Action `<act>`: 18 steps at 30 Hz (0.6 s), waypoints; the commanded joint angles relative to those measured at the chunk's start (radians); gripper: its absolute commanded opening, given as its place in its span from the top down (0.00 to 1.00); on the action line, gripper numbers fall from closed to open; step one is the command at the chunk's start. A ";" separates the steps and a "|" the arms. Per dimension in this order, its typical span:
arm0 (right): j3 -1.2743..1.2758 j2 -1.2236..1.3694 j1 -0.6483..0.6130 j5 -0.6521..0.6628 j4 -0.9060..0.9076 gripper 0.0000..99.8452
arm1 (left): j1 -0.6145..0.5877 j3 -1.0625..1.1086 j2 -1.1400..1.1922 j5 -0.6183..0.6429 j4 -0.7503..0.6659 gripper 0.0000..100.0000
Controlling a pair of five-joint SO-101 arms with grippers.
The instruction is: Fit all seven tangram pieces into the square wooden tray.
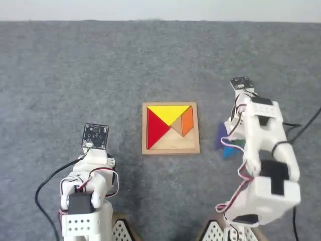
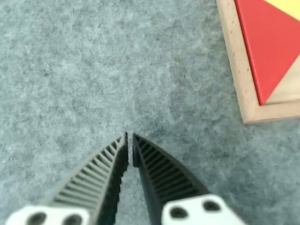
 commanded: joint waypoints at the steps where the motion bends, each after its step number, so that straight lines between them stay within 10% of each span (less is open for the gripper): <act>1: -0.092 0.058 0.015 0.015 0.005 0.74 | 0.005 -0.010 -0.017 -0.002 0.003 0.98; 12: -0.169 0.104 0.015 0.064 0.008 0.75 | 0.005 -0.010 -0.017 -0.002 0.003 0.98; 18: -0.170 0.102 0.015 0.061 0.059 0.92 | 0.005 -0.010 -0.017 -0.002 0.003 0.98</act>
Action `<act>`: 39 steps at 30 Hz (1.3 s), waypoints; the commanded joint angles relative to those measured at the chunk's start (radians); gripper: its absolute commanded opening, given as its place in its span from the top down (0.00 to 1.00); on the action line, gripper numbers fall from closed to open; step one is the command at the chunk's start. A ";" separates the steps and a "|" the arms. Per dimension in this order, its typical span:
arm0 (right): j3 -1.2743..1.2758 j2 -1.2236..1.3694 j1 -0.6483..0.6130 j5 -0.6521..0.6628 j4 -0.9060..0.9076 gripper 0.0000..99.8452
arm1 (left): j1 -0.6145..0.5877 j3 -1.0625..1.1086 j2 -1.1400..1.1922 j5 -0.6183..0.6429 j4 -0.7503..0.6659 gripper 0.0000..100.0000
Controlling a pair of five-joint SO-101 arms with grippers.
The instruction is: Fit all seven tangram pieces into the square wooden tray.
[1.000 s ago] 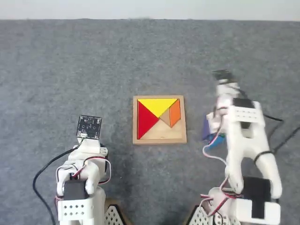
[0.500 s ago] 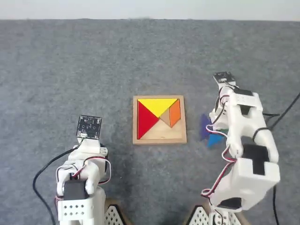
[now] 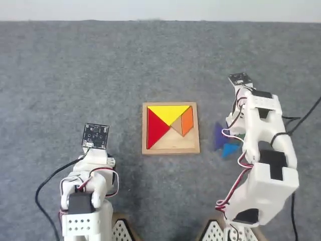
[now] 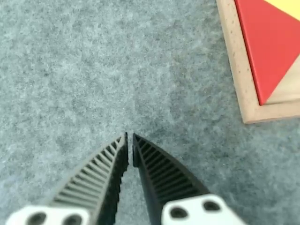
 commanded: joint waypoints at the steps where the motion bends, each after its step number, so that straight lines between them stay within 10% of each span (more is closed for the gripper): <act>1: -0.037 -0.004 0.004 0.012 0.022 0.94 | 0.005 -0.010 -0.017 -0.002 0.003 0.98; 11: -0.114 -0.180 -0.053 -0.028 0.114 0.95 | 0.005 -0.010 -0.017 -0.002 0.003 0.98; 28: -0.118 -0.268 -0.704 -0.014 0.093 0.95 | 0.005 -0.010 -0.017 -0.002 0.003 0.98; 39: -0.150 -0.094 -0.736 0.132 0.041 0.95 | 0.005 -0.010 -0.017 -0.002 0.003 0.98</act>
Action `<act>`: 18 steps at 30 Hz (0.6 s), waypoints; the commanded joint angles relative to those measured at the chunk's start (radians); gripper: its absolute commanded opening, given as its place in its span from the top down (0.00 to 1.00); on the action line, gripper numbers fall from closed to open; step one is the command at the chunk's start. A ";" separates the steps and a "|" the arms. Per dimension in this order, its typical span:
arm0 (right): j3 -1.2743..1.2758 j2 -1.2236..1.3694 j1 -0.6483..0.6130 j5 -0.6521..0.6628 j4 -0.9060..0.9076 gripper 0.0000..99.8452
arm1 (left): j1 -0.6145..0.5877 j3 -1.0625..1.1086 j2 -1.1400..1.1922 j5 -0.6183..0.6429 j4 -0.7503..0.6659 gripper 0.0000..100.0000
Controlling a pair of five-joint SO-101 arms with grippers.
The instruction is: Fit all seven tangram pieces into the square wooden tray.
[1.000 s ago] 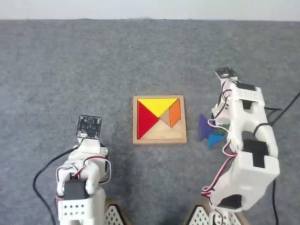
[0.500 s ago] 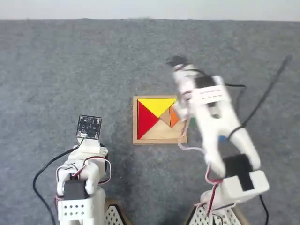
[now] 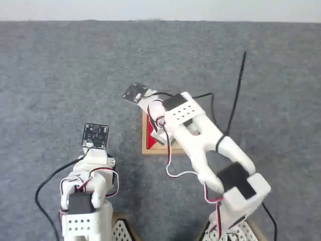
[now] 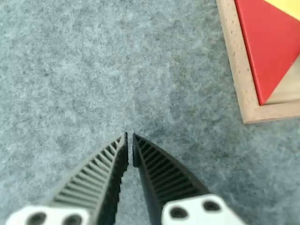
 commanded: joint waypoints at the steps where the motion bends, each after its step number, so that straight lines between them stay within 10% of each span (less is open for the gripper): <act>1: -0.063 0.007 -0.010 0.040 -0.030 0.95 | 0.005 -0.010 -0.017 -0.002 0.003 0.98; 18: -0.025 0.022 -0.010 0.040 -0.035 0.90 | 0.005 -0.010 -0.017 -0.002 0.003 0.98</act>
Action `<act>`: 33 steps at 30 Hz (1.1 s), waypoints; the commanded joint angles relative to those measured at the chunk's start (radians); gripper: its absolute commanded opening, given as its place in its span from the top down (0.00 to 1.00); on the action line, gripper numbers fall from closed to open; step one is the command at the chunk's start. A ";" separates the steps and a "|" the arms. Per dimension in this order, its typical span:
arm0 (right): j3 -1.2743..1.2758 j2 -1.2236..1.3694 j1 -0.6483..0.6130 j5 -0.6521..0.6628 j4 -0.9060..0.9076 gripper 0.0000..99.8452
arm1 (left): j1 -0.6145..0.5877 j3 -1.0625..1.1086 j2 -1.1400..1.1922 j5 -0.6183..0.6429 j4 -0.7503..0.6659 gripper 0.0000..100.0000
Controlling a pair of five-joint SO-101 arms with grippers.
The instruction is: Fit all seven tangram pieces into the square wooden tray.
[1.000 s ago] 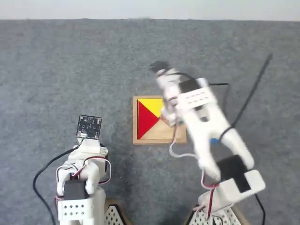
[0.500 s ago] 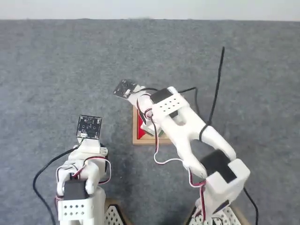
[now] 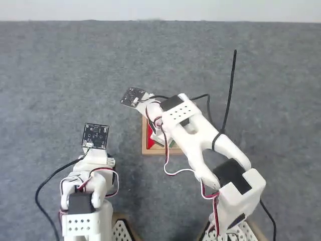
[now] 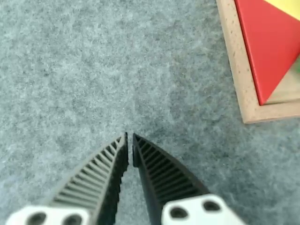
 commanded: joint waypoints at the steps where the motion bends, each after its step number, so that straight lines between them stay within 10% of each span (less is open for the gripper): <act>1: -0.021 -0.015 -0.004 0.002 -0.016 0.88 | 0.005 -0.010 -0.017 -0.002 0.003 0.98; 25: -0.021 -0.015 -0.004 0.002 -0.016 0.81 | 0.005 -0.010 -0.017 -0.002 0.003 0.98; 33: -0.021 -0.015 -0.004 0.005 -0.008 0.59 | 0.005 -0.010 -0.017 -0.002 0.003 0.98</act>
